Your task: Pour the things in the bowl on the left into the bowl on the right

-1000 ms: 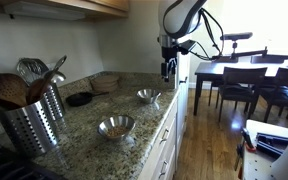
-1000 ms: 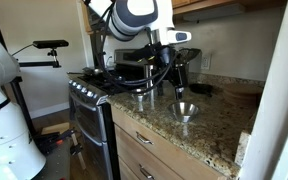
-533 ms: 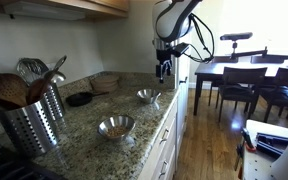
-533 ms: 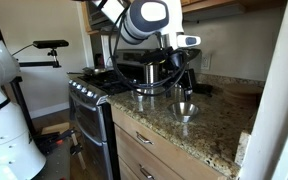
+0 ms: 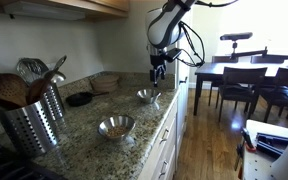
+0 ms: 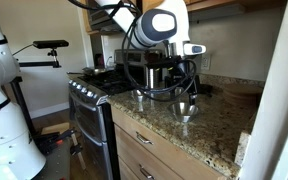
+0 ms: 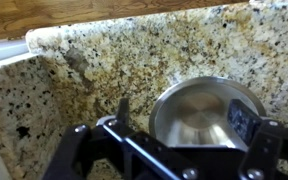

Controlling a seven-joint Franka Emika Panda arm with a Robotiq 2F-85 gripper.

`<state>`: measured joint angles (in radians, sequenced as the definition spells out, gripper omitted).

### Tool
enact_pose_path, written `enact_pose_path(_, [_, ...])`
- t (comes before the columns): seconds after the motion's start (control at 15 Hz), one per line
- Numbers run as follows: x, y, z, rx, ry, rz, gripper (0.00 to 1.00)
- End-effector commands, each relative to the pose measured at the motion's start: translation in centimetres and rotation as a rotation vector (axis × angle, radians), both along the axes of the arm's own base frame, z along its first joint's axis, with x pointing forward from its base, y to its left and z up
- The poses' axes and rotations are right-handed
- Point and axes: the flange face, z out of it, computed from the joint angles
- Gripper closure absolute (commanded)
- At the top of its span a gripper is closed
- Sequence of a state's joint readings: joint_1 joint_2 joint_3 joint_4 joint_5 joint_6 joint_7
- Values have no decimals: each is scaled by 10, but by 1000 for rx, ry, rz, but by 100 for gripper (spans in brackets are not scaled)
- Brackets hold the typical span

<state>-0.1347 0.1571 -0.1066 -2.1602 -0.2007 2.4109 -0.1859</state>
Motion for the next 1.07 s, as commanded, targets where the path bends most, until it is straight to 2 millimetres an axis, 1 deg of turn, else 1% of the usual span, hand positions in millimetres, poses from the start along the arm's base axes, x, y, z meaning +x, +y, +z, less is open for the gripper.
enact_pose_path(0.0, [11,6,3,31,-7,48,0])
enact_pose_path(0.13, [9,17,13,44,-9,101,0])
enact_pose_path(0.33, [2,32,36,44,-14,186,0])
enact_pose_path(0.53, [-5,47,50,56,14,243,0])
enact_pose_path(0.67, [-11,57,57,70,40,275,0])
enact_pose_path(1.0, [-20,79,59,109,108,300,0])
